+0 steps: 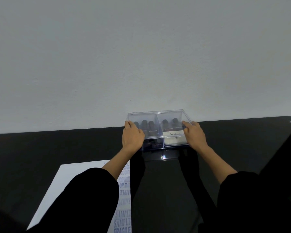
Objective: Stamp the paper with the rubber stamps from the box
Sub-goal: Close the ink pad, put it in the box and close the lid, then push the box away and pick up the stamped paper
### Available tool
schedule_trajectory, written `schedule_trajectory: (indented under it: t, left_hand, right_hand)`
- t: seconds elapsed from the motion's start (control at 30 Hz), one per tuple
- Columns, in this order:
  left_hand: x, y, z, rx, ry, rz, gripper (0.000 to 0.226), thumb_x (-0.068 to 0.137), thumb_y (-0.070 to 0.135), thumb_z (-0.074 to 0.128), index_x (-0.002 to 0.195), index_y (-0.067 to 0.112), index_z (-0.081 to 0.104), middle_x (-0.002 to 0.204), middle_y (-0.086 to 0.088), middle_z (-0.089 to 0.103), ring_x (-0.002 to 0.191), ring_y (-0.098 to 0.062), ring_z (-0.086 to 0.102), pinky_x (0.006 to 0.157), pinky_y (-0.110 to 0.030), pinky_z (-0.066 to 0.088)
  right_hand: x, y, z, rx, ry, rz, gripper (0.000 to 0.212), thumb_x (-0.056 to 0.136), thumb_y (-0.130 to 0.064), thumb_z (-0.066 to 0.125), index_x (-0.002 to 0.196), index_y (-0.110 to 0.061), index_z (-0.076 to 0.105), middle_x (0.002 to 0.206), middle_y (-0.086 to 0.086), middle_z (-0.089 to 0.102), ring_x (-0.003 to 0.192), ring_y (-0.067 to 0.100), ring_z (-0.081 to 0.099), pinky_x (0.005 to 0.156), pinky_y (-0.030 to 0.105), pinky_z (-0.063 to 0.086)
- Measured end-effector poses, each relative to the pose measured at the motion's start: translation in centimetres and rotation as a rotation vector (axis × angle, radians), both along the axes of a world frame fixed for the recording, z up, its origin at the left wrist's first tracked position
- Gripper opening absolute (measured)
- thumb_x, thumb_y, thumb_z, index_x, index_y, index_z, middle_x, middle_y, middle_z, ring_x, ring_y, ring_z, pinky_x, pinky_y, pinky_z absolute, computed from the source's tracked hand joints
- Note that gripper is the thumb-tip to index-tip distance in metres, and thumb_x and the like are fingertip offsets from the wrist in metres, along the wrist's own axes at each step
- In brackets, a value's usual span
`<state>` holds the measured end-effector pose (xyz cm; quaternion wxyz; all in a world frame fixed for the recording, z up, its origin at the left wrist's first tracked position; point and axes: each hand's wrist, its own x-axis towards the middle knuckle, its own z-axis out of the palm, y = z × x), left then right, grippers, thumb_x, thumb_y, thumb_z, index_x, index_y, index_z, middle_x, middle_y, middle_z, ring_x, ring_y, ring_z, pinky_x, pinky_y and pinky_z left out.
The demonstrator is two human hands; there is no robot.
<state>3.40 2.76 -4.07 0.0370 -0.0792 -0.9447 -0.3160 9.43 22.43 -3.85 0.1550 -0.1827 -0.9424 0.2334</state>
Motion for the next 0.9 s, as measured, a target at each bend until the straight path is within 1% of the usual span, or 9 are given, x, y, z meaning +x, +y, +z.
schedule_trajectory:
  t: [0.1, 0.2, 0.27, 0.3, 0.4, 0.5, 0.67, 0.8, 0.9]
  left_hand:
    - [0.2, 0.0, 0.2, -0.01, -0.001, -0.008, 0.052, 0.097, 0.017, 0.036, 0.142, -0.004, 0.022, 0.15, -0.015, 0.022, 0.12, -0.032, 0.05, 0.098, -0.036, 0.045]
    - [0.7, -0.2, 0.7, -0.028, -0.013, -0.025, 0.058, 0.098, 0.017, 0.034, 0.148, 0.002, 0.009, 0.158, -0.012, 0.003, 0.141, -0.032, 0.025, 0.111, -0.04, 0.035]
    - [1.2, -0.5, 0.9, -0.024, -0.006, -0.034, 0.056, 0.098, 0.017, 0.033, 0.148, 0.005, 0.01, 0.159, -0.011, 0.0, 0.146, -0.03, 0.011, 0.114, -0.042, 0.03]
    - [1.5, -0.8, 1.1, -0.023, 0.006, -0.04, 0.054, 0.098, 0.017, 0.033, 0.147, 0.005, 0.014, 0.159, -0.01, 0.002, 0.146, -0.029, 0.01, 0.115, -0.042, 0.029]
    - [2.9, -1.7, 1.9, -0.027, 0.088, -0.076, 0.045, 0.097, 0.015, 0.036, 0.14, 0.004, 0.03, 0.154, -0.01, 0.022, 0.142, -0.026, 0.023, 0.112, -0.039, 0.034]
    - [4.3, -3.0, 3.0, -0.013, 0.124, -0.089, 0.041, 0.096, 0.014, 0.039, 0.137, 0.005, 0.036, 0.146, -0.009, 0.035, 0.135, -0.024, 0.032, 0.107, -0.034, 0.035]
    - [7.0, -6.2, 3.8, -0.009, 0.116, -0.119, 0.037, 0.095, 0.015, 0.044, 0.132, 0.009, 0.044, 0.14, -0.009, 0.045, 0.128, -0.024, 0.042, 0.103, -0.034, 0.04]
    - [10.1, -9.3, 3.1, -0.018, 0.067, -0.111, 0.035, 0.094, 0.012, 0.046, 0.13, 0.009, 0.048, 0.139, -0.008, 0.046, 0.127, -0.022, 0.045, 0.101, -0.032, 0.041]
    - [12.9, -11.6, 1.9, -0.057, 0.014, -0.106, 0.034, 0.095, 0.016, 0.048, 0.128, 0.011, 0.049, 0.139, -0.007, 0.045, 0.126, -0.021, 0.045, 0.102, -0.03, 0.04]
  right_hand:
    - [-0.2, 0.1, -0.2, -0.003, -0.004, -0.005, 0.042, 0.099, -0.014, 0.031, 0.14, -0.015, 0.041, 0.142, 0.021, 0.036, 0.124, 0.035, 0.043, 0.1, 0.037, 0.039]
    - [0.3, -0.1, 0.1, -0.028, -0.019, -0.008, 0.042, 0.1, -0.016, 0.031, 0.141, -0.017, 0.04, 0.144, 0.019, 0.034, 0.128, 0.034, 0.038, 0.102, 0.039, 0.038]
    - [1.1, -0.5, 0.4, -0.059, 0.016, -0.042, 0.041, 0.101, -0.017, 0.031, 0.141, -0.017, 0.039, 0.149, 0.017, 0.027, 0.134, 0.034, 0.028, 0.104, 0.041, 0.036]
    - [1.7, -0.9, 0.5, -0.068, 0.063, -0.07, 0.041, 0.1, -0.017, 0.033, 0.141, -0.017, 0.04, 0.151, 0.017, 0.024, 0.137, 0.033, 0.023, 0.105, 0.042, 0.035]
    - [3.6, -2.5, 0.9, -0.014, 0.211, -0.133, 0.042, 0.096, -0.014, 0.044, 0.138, -0.015, 0.044, 0.152, 0.016, 0.024, 0.139, 0.031, 0.02, 0.108, 0.041, 0.033]
    - [5.4, -4.6, 1.1, 0.03, 0.253, -0.105, 0.046, 0.089, -0.009, 0.052, 0.135, -0.017, 0.048, 0.149, 0.014, 0.031, 0.137, 0.029, 0.024, 0.111, 0.042, 0.032]
    - [8.4, -9.5, 1.2, -0.001, 0.169, 0.068, 0.046, 0.089, -0.009, 0.051, 0.133, -0.021, 0.05, 0.141, 0.007, 0.041, 0.132, 0.023, 0.029, 0.108, 0.036, 0.035]
    - [11.5, -13.7, 1.2, -0.082, 0.033, 0.228, 0.043, 0.091, -0.009, 0.048, 0.133, -0.022, 0.049, 0.137, 0.004, 0.042, 0.131, 0.02, 0.028, 0.103, 0.03, 0.036]
    - [14.1, -16.7, 0.8, -0.103, -0.082, 0.327, 0.04, 0.093, -0.009, 0.047, 0.132, -0.02, 0.052, 0.136, 0.005, 0.043, 0.13, 0.02, 0.031, 0.102, 0.028, 0.036]
